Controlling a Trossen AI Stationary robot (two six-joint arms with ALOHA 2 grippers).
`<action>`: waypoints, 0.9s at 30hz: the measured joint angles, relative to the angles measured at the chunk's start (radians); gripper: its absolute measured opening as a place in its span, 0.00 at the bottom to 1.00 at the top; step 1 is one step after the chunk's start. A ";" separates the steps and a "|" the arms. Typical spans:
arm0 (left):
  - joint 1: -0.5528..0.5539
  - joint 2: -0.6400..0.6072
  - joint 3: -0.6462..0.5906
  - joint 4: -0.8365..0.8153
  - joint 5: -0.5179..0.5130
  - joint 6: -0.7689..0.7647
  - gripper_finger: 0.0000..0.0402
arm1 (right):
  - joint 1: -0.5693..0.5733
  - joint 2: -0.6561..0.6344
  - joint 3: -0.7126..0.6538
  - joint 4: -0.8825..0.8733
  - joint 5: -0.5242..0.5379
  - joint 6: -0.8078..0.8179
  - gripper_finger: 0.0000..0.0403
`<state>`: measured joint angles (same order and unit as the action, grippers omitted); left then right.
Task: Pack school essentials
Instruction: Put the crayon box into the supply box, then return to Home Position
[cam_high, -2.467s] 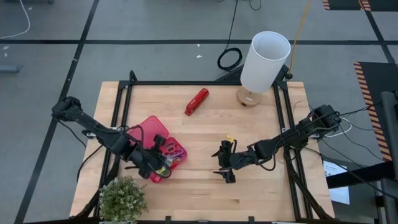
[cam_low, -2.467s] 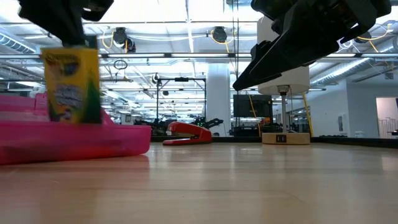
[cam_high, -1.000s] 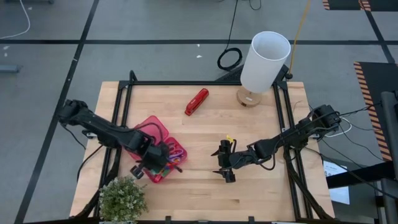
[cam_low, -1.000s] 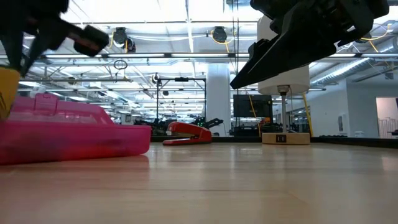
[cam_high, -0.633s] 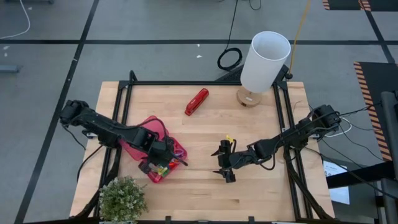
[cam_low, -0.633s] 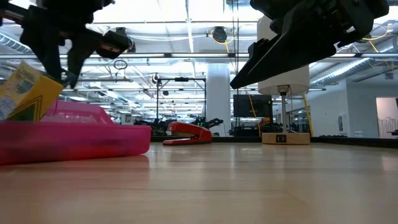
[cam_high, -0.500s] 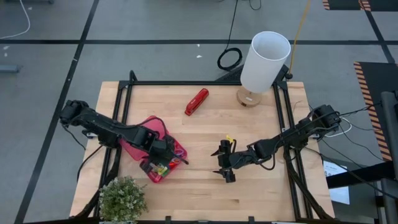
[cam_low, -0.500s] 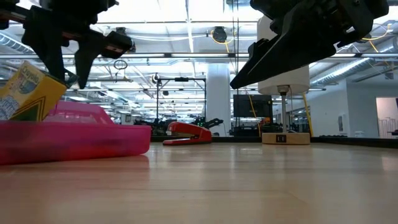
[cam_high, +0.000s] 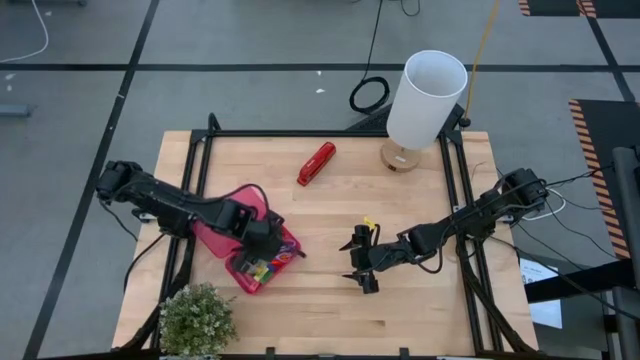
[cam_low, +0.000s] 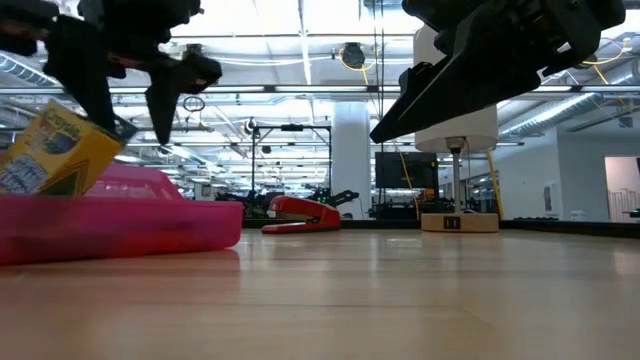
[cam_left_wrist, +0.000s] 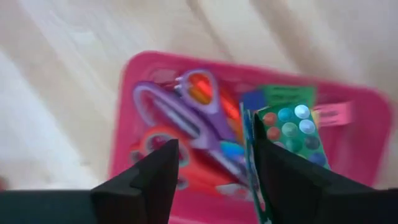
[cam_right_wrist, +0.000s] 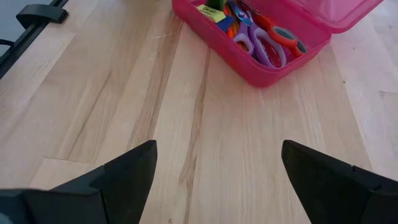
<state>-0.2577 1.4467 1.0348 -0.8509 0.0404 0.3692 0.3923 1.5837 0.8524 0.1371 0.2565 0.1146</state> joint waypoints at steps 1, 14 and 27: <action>0.006 0.000 0.000 0.000 0.021 -0.021 0.54 | 0.000 0.000 0.000 0.000 0.000 0.000 0.84; 0.063 -0.006 0.000 0.036 -0.016 -0.065 0.37 | 0.000 0.000 0.000 0.015 0.000 -0.002 0.84; 0.103 -0.006 0.001 0.072 0.068 -0.083 0.42 | -0.085 0.370 0.133 0.817 -0.034 -0.009 0.64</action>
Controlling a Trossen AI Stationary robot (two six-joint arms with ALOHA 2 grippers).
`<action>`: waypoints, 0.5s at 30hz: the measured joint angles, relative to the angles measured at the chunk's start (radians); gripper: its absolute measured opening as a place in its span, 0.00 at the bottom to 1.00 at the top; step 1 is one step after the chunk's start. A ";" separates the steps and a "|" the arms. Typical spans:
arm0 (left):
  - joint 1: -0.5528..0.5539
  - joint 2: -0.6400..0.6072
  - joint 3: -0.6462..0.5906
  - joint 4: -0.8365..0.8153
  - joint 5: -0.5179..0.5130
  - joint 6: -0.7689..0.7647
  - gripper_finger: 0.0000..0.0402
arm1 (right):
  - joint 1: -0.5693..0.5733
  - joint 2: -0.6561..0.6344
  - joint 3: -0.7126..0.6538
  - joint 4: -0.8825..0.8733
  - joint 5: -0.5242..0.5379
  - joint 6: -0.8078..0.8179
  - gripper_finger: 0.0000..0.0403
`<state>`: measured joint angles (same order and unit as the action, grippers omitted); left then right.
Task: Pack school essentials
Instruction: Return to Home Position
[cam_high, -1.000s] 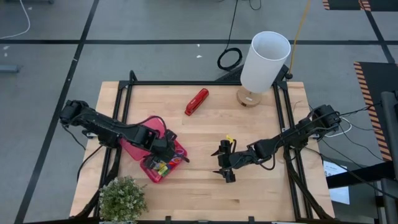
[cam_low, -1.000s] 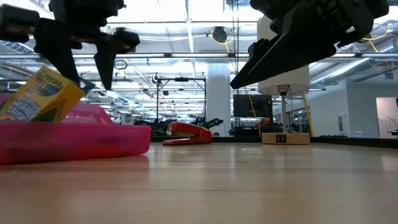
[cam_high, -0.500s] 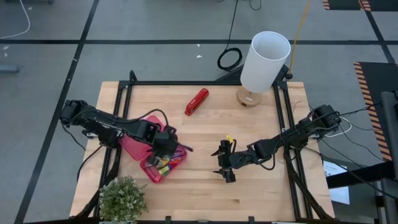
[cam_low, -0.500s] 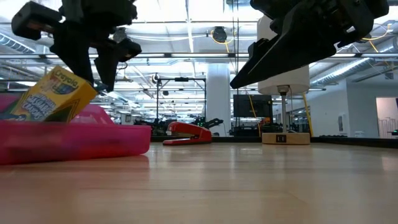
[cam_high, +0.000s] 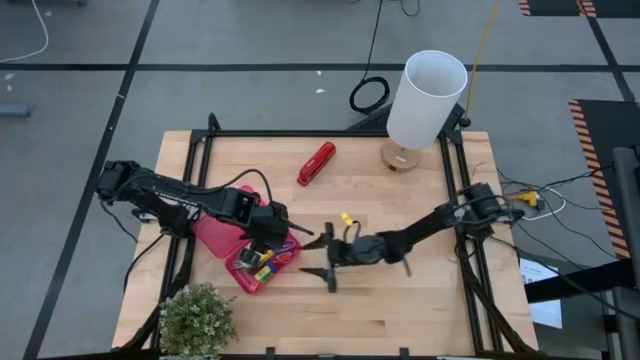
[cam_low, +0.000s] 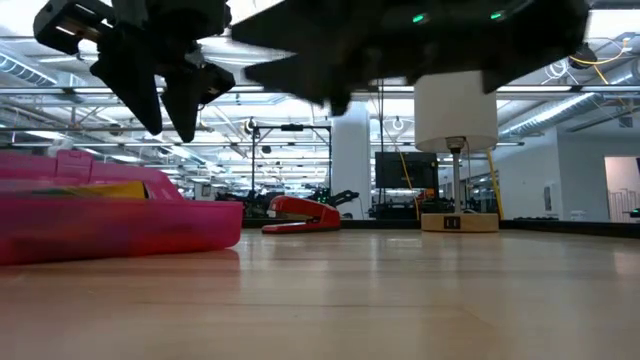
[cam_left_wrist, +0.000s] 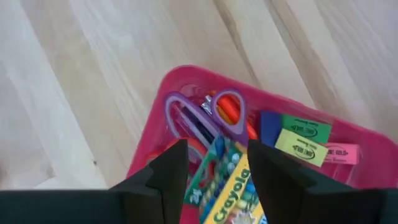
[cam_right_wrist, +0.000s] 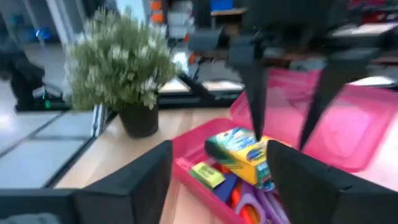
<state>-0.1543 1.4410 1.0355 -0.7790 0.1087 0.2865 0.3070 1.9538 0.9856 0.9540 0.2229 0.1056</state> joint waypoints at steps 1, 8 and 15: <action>0.000 0.000 0.000 0.003 0.005 -0.019 0.43 | -0.005 0.022 0.030 -0.029 -0.014 -0.003 0.61; -0.040 -0.047 0.004 -0.033 -0.050 -0.254 0.38 | -0.001 0.023 0.104 -0.280 -0.018 -0.029 0.46; -0.163 -0.157 -0.039 0.083 -0.285 -0.339 0.23 | 0.009 -0.116 0.102 -0.534 -0.010 -0.044 0.39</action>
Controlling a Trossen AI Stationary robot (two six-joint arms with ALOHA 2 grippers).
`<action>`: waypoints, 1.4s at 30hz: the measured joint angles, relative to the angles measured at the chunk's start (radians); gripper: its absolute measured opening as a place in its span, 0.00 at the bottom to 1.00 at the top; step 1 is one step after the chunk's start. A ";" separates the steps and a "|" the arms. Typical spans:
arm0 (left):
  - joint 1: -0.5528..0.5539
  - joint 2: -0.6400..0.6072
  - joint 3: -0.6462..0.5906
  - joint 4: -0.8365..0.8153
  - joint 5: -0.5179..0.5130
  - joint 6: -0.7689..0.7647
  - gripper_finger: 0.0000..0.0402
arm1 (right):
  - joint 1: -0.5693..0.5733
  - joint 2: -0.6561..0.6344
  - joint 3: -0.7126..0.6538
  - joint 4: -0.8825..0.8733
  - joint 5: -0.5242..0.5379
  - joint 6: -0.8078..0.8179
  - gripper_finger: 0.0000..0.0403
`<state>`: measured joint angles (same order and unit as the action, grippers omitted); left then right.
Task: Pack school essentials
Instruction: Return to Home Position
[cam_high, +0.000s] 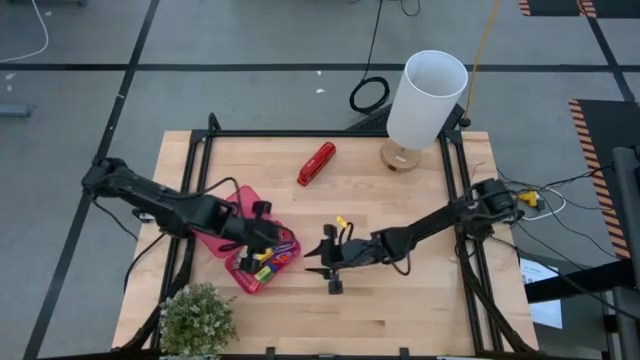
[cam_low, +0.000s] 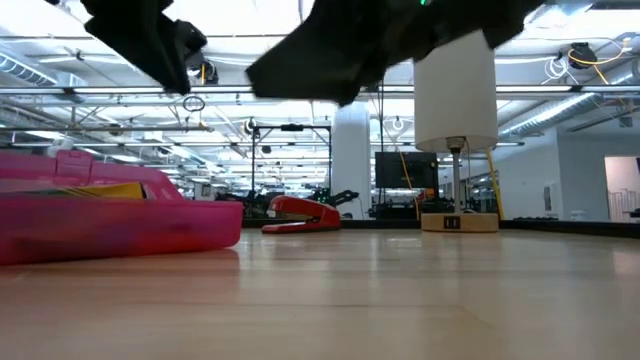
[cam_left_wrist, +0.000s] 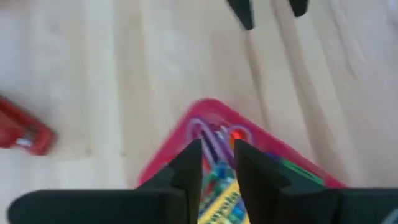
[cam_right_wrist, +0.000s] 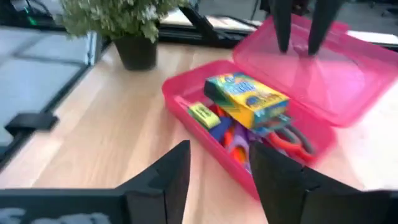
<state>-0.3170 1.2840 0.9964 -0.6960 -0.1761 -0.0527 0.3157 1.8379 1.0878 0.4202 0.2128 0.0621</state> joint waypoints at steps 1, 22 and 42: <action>-0.008 -0.015 -0.011 0.038 -0.036 0.005 0.21 | 0.003 -0.029 0.000 -0.046 0.014 -0.005 0.38; -0.019 -0.647 -0.428 0.500 -0.270 0.163 0.02 | 0.104 -0.792 -0.489 -0.185 0.264 -0.027 0.11; -0.015 -0.993 -0.807 0.710 -0.209 0.133 0.02 | 0.097 -1.251 -0.881 -0.185 0.262 -0.045 0.01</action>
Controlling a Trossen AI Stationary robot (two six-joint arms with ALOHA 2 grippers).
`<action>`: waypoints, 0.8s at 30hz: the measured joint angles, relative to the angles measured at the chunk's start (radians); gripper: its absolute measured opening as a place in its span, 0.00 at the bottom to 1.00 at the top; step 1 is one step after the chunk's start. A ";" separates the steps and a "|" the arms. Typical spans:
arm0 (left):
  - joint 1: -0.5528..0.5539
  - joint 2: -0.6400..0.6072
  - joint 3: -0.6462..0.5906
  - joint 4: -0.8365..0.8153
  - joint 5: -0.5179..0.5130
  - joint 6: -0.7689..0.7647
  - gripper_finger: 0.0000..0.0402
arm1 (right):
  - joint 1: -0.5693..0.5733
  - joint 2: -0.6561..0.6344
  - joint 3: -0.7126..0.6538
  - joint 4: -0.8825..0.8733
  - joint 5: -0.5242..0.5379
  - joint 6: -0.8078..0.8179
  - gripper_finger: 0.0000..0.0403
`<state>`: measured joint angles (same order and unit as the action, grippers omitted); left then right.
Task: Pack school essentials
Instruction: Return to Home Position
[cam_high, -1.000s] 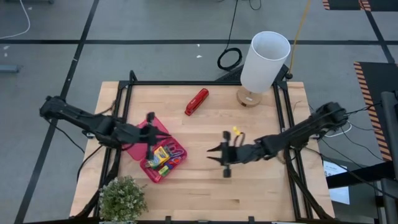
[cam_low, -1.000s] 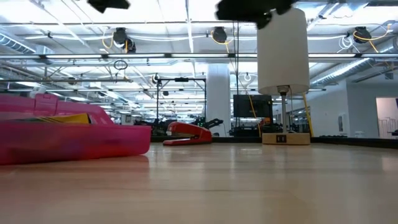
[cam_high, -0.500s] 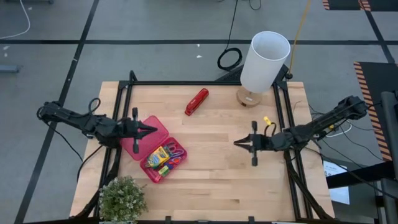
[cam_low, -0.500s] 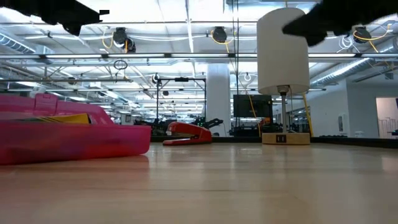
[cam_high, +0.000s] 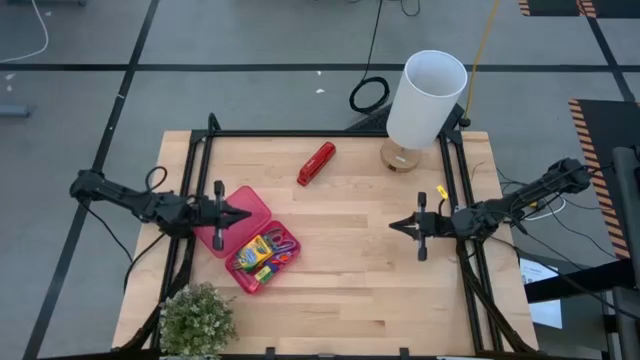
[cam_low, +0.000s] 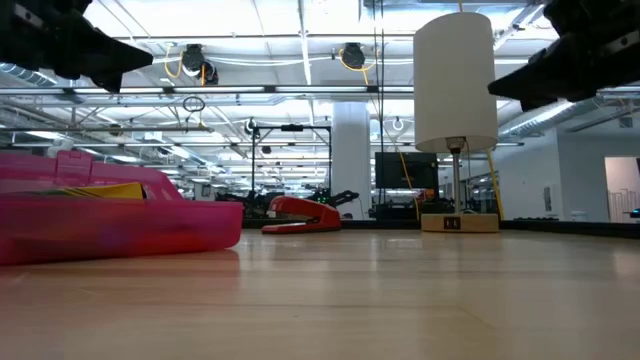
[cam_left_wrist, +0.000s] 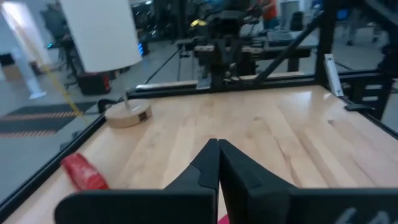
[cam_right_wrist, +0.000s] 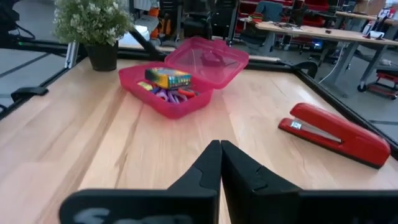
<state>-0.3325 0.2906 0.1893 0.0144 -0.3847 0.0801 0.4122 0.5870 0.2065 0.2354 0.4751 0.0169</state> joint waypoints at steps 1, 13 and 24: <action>0.000 0.000 -0.019 0.034 0.011 0.014 0.02 | 0.000 -0.013 -0.012 -0.001 -0.003 -0.002 0.00; 0.032 0.000 -0.101 0.175 0.092 0.046 0.01 | -0.004 -0.138 -0.140 0.138 -0.087 -0.098 0.00; 0.152 0.002 -0.180 0.278 0.224 0.014 0.01 | -0.082 -0.174 -0.183 0.180 -0.223 -0.132 0.00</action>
<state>-0.1800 0.2923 0.0097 0.2922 -0.1606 0.0946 0.3299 0.4127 0.0238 0.4152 0.2522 -0.1153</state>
